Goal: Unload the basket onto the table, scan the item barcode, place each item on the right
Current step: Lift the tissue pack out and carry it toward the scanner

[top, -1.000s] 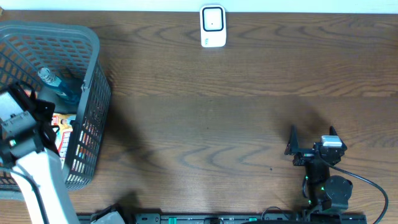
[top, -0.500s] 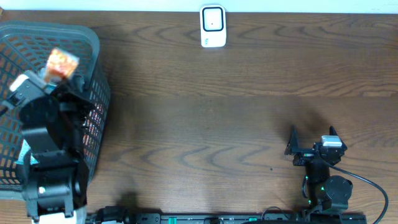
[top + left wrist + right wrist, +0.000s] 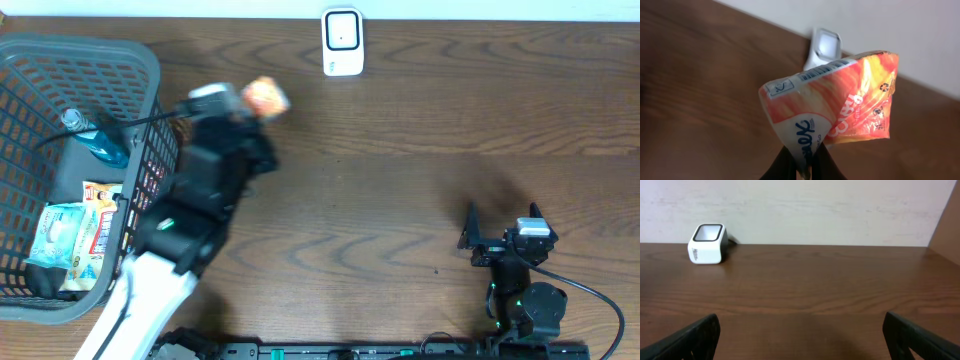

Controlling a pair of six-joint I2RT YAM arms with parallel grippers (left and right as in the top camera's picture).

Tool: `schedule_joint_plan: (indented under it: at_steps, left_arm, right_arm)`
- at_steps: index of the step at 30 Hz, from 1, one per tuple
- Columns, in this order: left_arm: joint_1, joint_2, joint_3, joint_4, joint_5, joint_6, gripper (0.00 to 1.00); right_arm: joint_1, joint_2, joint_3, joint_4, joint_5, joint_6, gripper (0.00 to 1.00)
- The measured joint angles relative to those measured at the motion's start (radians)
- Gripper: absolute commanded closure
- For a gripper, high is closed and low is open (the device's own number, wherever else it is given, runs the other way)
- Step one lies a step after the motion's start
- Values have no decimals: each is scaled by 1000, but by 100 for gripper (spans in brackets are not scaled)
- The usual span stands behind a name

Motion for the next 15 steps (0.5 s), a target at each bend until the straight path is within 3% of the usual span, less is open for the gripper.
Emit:
schedule_joint_plan:
  at_steps: [8, 15]
  left_arm:
    - [-196, 270, 0, 127, 2, -70, 93]
    - [-283, 475, 0, 157, 10, -230, 93]
  right_arm:
    - [0, 0, 0, 0, 0, 0, 1]
    - [0, 0, 0, 0, 0, 0, 1]
